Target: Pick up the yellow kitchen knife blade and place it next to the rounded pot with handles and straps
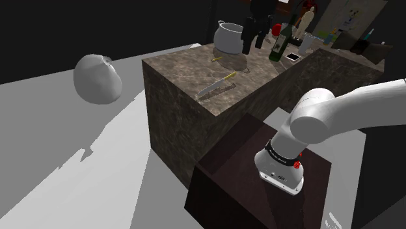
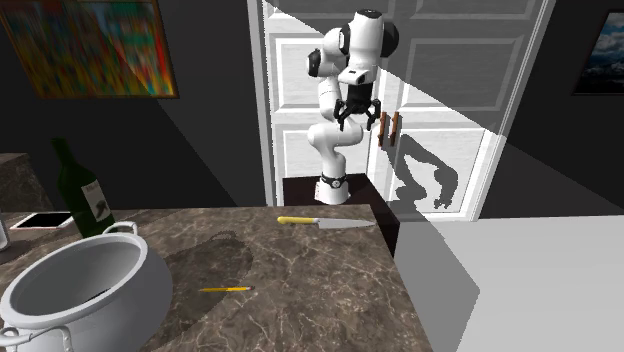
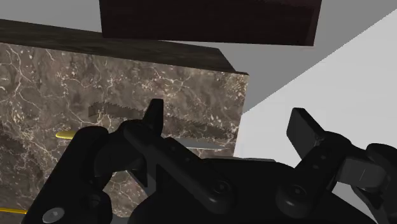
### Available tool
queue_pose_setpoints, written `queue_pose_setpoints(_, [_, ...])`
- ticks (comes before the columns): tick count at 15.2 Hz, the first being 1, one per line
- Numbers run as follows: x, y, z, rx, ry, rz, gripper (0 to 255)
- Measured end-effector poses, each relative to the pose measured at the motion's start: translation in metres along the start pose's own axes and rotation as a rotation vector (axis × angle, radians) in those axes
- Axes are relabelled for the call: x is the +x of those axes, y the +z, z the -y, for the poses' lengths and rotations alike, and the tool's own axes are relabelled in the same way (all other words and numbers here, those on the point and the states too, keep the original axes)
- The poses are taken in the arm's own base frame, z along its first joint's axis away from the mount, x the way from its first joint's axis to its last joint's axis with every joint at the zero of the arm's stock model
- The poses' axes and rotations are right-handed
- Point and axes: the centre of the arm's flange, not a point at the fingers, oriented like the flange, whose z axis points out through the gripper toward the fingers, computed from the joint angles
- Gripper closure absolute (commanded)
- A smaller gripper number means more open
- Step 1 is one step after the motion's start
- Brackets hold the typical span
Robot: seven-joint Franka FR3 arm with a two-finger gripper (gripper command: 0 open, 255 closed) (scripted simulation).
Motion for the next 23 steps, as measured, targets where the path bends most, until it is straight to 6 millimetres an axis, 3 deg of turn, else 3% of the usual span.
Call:
queue_pose_setpoints(2, [0.001,0.005,-0.003,-0.002,-0.026,-0.002,0])
queue_pose_setpoints(4, [0.006,0.018,-0.018,-0.006,-0.123,-0.007,0])
queue_pose_setpoints(11, [0.036,0.082,-0.068,-0.03,-0.551,-0.029,0])
queue_pose_setpoints(17, [0.077,0.135,-0.101,-0.051,-0.93,-0.05,0])
queue_pose_setpoints(20, [0.108,0.161,-0.112,-0.061,-1.116,-0.059,0])
queue_pose_setpoints(23, [0.136,0.188,-0.111,-0.072,-1.306,-0.071,0])
